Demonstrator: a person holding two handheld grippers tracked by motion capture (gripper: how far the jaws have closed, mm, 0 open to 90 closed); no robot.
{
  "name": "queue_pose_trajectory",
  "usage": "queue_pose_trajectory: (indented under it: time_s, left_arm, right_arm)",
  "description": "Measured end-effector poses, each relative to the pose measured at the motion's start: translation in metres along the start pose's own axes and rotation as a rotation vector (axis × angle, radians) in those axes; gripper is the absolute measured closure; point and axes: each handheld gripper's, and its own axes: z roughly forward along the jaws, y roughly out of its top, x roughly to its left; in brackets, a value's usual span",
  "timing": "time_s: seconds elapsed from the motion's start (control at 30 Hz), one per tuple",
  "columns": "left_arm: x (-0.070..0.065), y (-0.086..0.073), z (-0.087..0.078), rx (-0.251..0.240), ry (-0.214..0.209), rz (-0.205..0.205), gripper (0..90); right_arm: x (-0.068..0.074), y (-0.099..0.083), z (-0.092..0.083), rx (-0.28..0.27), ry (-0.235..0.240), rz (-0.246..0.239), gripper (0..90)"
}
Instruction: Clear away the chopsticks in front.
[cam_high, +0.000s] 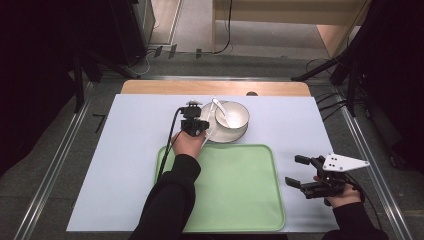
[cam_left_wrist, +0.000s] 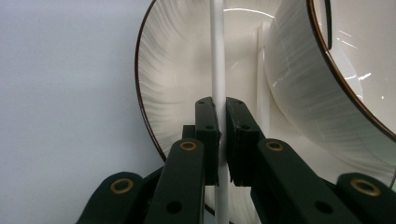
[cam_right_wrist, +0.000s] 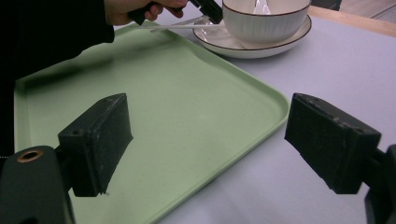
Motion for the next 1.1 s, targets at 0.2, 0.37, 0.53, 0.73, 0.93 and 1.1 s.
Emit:
queue_pose_trajectory:
  time_s: [0.2, 0.37, 0.53, 0.73, 0.93, 1.1]
  left_arm:
    - [0.009, 0.004, -0.019, -0.008, -0.030, -0.008, 85.6]
    - [0.014, 0.005, -0.042, -0.024, -0.045, 0.013, 85.6]
    - [0.025, -0.005, -0.066, -0.039, -0.060, 0.010, 85.6]
    - [0.035, -0.026, -0.093, -0.044, -0.078, 0.019, 85.6]
    - [0.040, -0.052, -0.114, -0.054, -0.087, 0.023, 85.6]
    - [0.044, -0.076, -0.125, -0.049, -0.082, 0.026, 85.5]
  right_arm:
    - [0.000, 0.000, 0.000, 0.000, -0.002, 0.002, 14.8]
    - [0.000, 0.000, 0.000, 0.001, -0.004, -0.002, 14.8]
    - [0.000, 0.000, 0.000, 0.002, -0.005, -0.002, 14.8]
    - [0.000, 0.001, 0.002, 0.004, -0.004, -0.006, 14.8]
    - [-0.001, 0.003, 0.005, 0.010, 0.001, -0.006, 14.8]
    - [-0.002, 0.004, 0.008, 0.012, 0.006, -0.010, 14.8]
